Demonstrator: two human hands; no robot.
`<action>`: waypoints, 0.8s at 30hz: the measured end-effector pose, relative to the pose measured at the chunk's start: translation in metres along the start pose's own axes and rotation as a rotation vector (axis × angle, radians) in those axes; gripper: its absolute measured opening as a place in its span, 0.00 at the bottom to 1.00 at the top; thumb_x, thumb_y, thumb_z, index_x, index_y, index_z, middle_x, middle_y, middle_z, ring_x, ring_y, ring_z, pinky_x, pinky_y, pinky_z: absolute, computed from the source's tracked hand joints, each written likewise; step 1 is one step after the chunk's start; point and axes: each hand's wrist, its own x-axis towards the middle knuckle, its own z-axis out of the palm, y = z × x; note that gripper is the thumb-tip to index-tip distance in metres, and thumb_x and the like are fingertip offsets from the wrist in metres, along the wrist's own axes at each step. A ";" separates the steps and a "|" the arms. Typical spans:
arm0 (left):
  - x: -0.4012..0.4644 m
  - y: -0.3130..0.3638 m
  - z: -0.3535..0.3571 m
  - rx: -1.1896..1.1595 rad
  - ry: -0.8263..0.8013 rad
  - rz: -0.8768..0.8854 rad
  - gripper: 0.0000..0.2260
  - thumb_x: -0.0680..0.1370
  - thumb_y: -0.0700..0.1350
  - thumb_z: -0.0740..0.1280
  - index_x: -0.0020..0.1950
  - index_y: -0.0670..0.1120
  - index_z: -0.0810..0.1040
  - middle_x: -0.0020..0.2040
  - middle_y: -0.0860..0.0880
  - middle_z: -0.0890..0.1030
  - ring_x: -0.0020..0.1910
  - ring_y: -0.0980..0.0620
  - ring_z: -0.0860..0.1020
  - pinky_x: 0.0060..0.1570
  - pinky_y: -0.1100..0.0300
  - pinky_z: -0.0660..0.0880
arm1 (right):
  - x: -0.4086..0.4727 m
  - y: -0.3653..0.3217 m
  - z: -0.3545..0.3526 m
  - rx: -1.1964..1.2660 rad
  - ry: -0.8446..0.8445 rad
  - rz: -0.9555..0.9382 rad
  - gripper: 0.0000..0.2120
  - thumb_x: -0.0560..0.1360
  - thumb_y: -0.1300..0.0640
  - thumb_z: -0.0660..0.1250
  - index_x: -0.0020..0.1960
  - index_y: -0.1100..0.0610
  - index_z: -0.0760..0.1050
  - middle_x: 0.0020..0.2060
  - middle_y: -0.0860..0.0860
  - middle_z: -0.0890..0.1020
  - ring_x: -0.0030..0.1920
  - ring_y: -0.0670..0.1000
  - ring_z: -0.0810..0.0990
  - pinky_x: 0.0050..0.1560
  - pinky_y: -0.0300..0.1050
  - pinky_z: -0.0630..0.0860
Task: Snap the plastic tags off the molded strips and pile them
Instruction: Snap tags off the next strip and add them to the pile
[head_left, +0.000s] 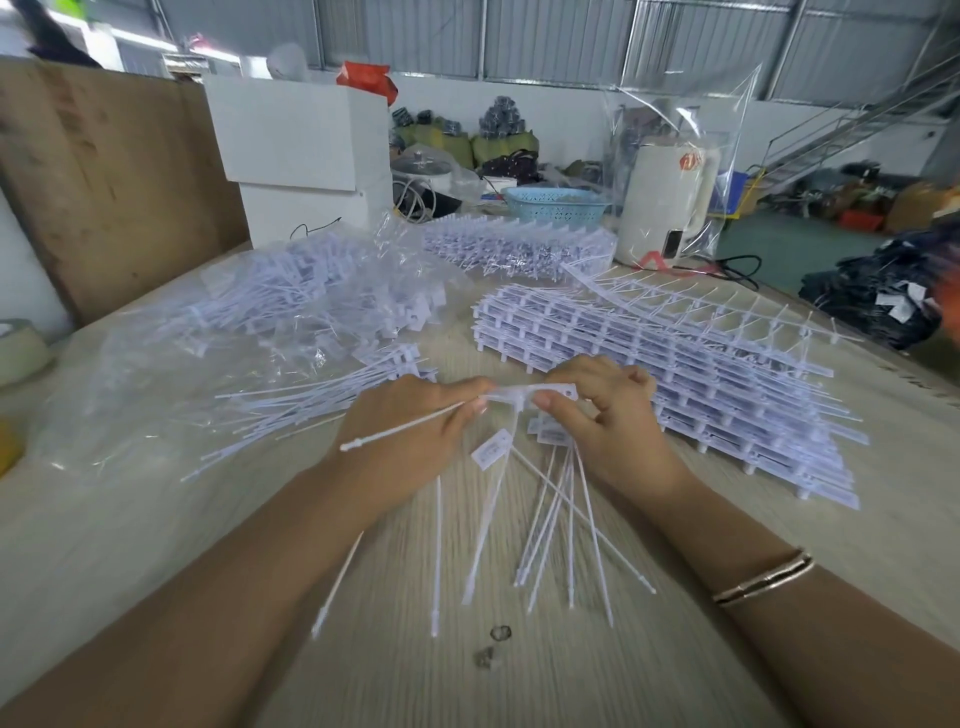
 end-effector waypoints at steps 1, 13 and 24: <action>0.000 0.000 0.000 -0.043 -0.014 -0.005 0.11 0.80 0.52 0.58 0.53 0.56 0.80 0.34 0.52 0.81 0.34 0.49 0.79 0.35 0.54 0.75 | 0.000 -0.002 -0.002 -0.041 0.012 -0.026 0.05 0.74 0.52 0.64 0.43 0.44 0.78 0.39 0.34 0.75 0.47 0.42 0.73 0.53 0.46 0.54; -0.004 0.007 0.003 -0.172 0.053 0.061 0.11 0.80 0.49 0.61 0.59 0.57 0.79 0.41 0.57 0.83 0.31 0.69 0.74 0.35 0.66 0.74 | 0.006 0.000 -0.014 1.177 0.283 0.785 0.07 0.77 0.61 0.64 0.42 0.61 0.79 0.35 0.55 0.81 0.38 0.54 0.79 0.44 0.50 0.80; -0.001 0.016 0.000 0.105 -0.014 0.037 0.08 0.77 0.54 0.64 0.54 0.53 0.71 0.43 0.54 0.80 0.38 0.52 0.78 0.35 0.56 0.74 | 0.001 0.001 0.006 -0.041 -0.221 0.262 0.08 0.78 0.57 0.62 0.53 0.52 0.80 0.49 0.47 0.77 0.57 0.53 0.73 0.62 0.60 0.64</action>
